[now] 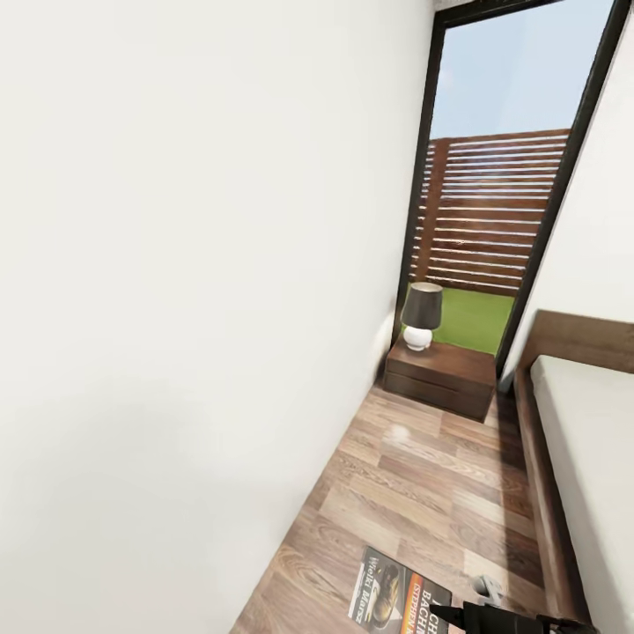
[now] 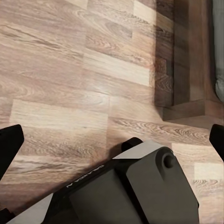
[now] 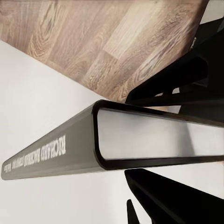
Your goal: In the bedroom, move the book from the bed onto either nightstand, and place the two sandals side by side next to the bed.
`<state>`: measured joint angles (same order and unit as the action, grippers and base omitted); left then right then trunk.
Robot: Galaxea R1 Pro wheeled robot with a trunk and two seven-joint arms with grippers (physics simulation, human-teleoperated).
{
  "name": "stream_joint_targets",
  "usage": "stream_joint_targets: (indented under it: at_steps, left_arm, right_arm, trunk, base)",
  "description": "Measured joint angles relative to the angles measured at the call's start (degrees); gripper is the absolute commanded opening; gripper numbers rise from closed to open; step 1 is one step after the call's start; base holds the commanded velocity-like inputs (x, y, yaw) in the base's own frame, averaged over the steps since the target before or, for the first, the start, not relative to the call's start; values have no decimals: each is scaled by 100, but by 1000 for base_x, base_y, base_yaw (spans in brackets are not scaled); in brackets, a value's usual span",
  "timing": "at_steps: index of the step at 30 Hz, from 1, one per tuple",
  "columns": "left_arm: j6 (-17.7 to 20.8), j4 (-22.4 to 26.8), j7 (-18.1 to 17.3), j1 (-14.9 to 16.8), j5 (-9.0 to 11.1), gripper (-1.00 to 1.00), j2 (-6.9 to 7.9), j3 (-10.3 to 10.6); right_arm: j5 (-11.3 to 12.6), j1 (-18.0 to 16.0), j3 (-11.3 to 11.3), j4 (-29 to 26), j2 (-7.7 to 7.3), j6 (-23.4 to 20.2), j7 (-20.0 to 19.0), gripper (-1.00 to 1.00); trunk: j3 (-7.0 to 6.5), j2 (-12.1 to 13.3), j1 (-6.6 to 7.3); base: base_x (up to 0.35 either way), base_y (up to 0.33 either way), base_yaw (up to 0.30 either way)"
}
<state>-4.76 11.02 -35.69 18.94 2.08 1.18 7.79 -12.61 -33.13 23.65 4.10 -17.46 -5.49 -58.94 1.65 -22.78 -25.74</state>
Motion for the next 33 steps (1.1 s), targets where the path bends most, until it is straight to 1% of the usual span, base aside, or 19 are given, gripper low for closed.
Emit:
stream_joint_targets:
  at_steps: [25, 28, 33]
  left_arm:
    - [0, 3, -4, 0, 0, 100, 0, 0]
    - [0, 6, -7, 0, 0, 100, 0, 0]
    - [0, 3, -8, 0, 0, 100, 0, 0]
  right_arm:
    - [-9, 1, -22, 0, -1, 0, 0, -100]
    - [-10, 1, -33, 1, -1, 0, 1, -100]
    - [-9, 1, -27, 0, 1, 0, 1, -100]
  trunk:
    - [0, 0, 0]
    - [0, 0, 1]
    - [1, -1, 3]
  base:
    - [1, 0, -289]
    - [128, 0, -295]
    - [255, 0, -293]
